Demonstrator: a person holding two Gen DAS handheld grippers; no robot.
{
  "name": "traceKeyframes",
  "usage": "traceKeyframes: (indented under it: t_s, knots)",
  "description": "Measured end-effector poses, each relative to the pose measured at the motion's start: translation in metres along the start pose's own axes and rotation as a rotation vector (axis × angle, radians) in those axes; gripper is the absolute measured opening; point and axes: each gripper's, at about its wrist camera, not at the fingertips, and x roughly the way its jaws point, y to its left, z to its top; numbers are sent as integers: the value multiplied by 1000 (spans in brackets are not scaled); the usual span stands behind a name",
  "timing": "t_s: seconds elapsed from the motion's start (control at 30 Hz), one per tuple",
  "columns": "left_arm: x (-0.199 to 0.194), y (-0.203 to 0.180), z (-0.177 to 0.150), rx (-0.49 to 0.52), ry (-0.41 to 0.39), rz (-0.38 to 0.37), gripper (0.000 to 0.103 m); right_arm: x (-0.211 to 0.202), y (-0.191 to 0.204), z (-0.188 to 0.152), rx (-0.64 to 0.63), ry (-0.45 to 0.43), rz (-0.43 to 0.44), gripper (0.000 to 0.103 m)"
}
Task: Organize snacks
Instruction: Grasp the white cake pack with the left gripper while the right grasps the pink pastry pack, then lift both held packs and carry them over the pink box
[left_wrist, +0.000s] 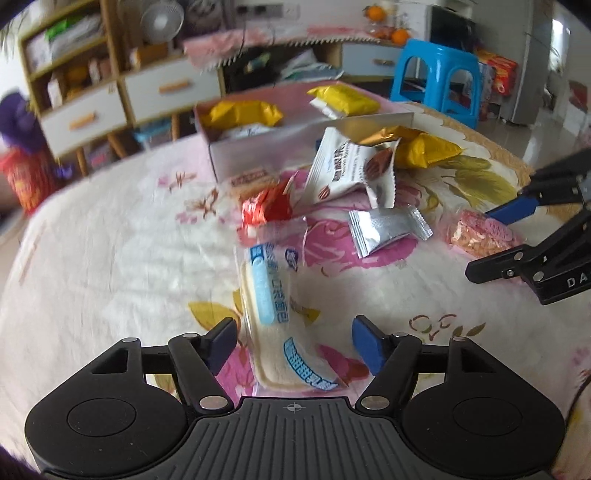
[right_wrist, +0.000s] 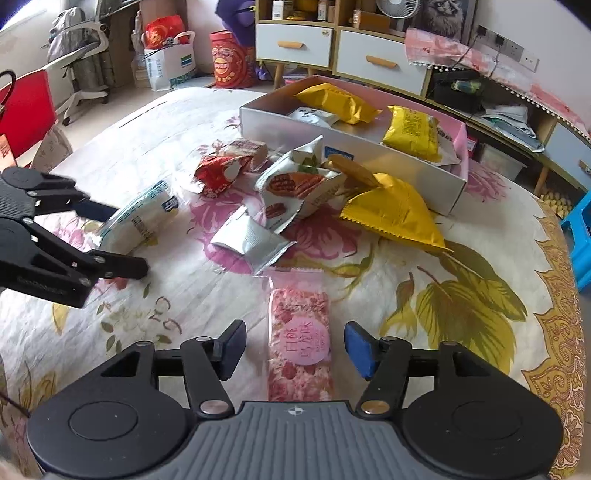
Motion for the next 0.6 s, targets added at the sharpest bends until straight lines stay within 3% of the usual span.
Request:
traceKeyframes:
  t_s: [0.17, 0.37, 0.43, 0.6]
  knots:
    - [-2, -5, -3, 35, -36, 39, 68, 0, 4, 0, -12, -2, -5, 48]
    - [-2, -4, -3, 16, -33, 23, 52, 0, 4, 0, -10, 0, -4, 43]
    - [-3, -4, -3, 13, -32, 22, 41, 0, 4, 0, -8, -2, -6, 39]
    - [-3, -2, -3, -13, -24, 13, 31, 0, 4, 1, 0, -10, -17, 29]
